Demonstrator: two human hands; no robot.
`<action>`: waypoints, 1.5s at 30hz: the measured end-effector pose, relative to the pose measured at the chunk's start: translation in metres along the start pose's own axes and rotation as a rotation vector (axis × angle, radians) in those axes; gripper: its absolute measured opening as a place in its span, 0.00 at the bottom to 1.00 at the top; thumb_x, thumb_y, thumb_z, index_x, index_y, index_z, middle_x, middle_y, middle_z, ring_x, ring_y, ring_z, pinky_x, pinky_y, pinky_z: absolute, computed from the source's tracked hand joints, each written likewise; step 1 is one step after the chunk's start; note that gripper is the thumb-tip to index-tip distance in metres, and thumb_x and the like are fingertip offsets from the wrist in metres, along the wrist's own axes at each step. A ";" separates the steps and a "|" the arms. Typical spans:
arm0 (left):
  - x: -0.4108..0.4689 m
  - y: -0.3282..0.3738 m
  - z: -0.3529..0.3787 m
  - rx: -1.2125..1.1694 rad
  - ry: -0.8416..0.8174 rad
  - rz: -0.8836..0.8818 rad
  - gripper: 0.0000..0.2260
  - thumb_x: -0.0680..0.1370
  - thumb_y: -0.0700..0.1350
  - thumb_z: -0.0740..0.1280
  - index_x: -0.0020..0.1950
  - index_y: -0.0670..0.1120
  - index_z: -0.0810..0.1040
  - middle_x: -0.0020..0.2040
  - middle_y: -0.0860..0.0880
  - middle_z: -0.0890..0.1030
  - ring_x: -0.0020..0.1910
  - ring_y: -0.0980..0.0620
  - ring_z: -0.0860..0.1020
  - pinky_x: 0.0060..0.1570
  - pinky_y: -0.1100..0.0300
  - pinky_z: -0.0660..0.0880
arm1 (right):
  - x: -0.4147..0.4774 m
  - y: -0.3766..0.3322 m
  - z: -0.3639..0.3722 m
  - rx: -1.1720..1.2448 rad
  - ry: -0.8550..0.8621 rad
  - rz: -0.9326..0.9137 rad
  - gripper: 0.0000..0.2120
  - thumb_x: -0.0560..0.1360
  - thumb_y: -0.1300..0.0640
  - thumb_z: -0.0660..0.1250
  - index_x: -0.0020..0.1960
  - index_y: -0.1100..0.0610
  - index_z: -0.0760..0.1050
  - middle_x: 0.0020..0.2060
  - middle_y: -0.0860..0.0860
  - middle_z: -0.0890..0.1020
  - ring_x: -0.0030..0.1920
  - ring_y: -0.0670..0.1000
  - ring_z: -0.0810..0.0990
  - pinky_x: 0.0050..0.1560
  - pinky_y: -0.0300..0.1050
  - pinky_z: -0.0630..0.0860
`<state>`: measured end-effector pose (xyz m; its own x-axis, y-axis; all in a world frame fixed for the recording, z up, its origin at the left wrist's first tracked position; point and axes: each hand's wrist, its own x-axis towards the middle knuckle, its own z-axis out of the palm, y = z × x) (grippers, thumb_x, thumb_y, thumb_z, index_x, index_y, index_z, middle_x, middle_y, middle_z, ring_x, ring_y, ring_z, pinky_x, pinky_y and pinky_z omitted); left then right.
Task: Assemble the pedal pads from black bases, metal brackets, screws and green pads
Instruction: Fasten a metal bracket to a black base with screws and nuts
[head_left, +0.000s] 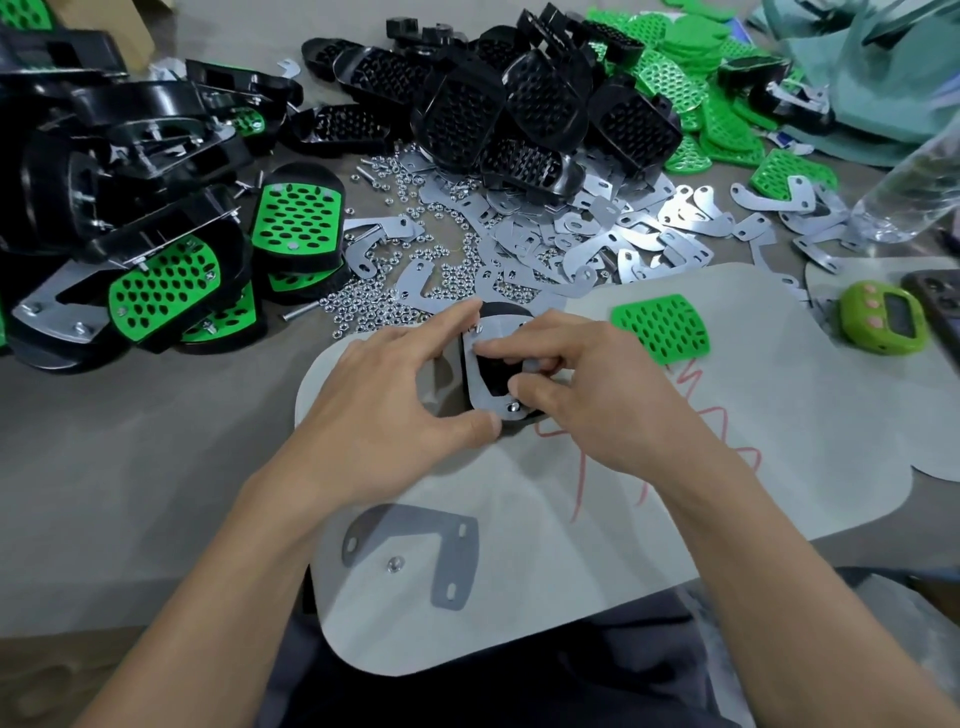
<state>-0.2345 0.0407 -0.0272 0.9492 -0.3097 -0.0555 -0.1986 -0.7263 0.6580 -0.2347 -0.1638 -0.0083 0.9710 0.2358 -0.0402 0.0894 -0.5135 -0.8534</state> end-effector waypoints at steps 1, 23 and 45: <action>0.000 0.000 0.000 -0.013 -0.005 -0.001 0.43 0.65 0.70 0.67 0.79 0.67 0.58 0.73 0.65 0.71 0.71 0.54 0.69 0.70 0.47 0.68 | 0.000 0.001 0.000 -0.009 0.003 -0.021 0.18 0.75 0.68 0.71 0.58 0.50 0.85 0.42 0.39 0.78 0.38 0.45 0.77 0.35 0.25 0.72; 0.009 0.013 0.010 -0.100 0.101 -0.051 0.39 0.61 0.63 0.74 0.72 0.71 0.68 0.59 0.60 0.76 0.65 0.59 0.74 0.60 0.62 0.68 | -0.007 0.032 0.005 0.407 0.294 0.140 0.19 0.73 0.72 0.68 0.51 0.50 0.87 0.53 0.44 0.87 0.58 0.40 0.82 0.63 0.40 0.77; 0.020 0.000 0.009 0.029 0.121 -0.021 0.37 0.69 0.64 0.68 0.78 0.66 0.61 0.68 0.61 0.75 0.58 0.58 0.69 0.50 0.71 0.63 | 0.012 0.029 -0.007 0.249 -0.013 0.074 0.43 0.67 0.74 0.74 0.76 0.46 0.69 0.68 0.44 0.78 0.65 0.39 0.77 0.65 0.43 0.77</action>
<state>-0.2172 0.0291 -0.0354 0.9754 -0.2190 0.0230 -0.1834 -0.7502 0.6353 -0.2188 -0.1820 -0.0296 0.9697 0.2170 -0.1124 -0.0405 -0.3111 -0.9495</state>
